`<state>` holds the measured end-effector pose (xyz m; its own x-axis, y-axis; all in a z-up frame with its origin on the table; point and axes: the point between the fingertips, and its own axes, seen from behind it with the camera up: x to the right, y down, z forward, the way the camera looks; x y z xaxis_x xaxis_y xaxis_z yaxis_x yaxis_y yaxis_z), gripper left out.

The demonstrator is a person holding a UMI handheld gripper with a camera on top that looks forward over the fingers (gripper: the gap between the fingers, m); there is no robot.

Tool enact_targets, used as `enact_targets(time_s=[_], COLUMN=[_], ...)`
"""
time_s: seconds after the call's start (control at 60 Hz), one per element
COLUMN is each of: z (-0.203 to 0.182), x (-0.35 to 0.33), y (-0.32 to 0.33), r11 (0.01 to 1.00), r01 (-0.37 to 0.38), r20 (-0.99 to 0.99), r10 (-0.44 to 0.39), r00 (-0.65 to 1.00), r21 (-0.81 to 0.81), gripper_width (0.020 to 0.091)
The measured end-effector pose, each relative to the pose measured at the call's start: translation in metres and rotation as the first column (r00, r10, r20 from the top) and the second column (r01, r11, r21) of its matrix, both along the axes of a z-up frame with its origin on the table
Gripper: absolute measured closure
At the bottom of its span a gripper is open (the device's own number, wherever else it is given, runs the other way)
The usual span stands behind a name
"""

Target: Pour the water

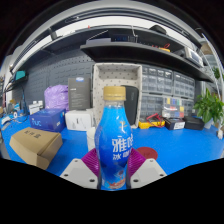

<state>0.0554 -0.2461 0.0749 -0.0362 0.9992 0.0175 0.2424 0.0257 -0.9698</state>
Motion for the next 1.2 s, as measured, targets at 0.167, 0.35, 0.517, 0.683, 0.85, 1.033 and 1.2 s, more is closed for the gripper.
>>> enact_targets(time_s=[0.167, 0.35, 0.517, 0.683, 0.85, 1.033, 1.2], z=[-0.001, 0.013, 0.017, 0.018, 0.033, 0.054, 0.069], x=[-0.002, -0.001, -0.022, -0.053, -0.08, -0.104, -0.122], y=[-0.001, 0.025, 0.072, 0.103, 0.114, 0.113, 0.099], r11=[0.999, 0.974, 0.834, 0.528, 0.154, -0.176, -0.388], r01=[-0.012, -0.006, -0.074, -0.216, -0.3, -0.314, -0.27], r20=[0.03, 0.062, 0.157, 0.256, 0.302, 0.318, 0.302], r10=[0.011, -0.008, -0.016, -0.002, 0.009, -0.002, 0.024], r00=[0.999, 0.998, 0.987, 0.967, 0.953, 0.948, 0.953], r21=[0.035, 0.226, 0.546, 0.821, 0.941, 0.933, 0.881], gripper_width=[0.0779, 0.0781, 0.0779, 0.0782, 0.0782, 0.0776, 0.0774])
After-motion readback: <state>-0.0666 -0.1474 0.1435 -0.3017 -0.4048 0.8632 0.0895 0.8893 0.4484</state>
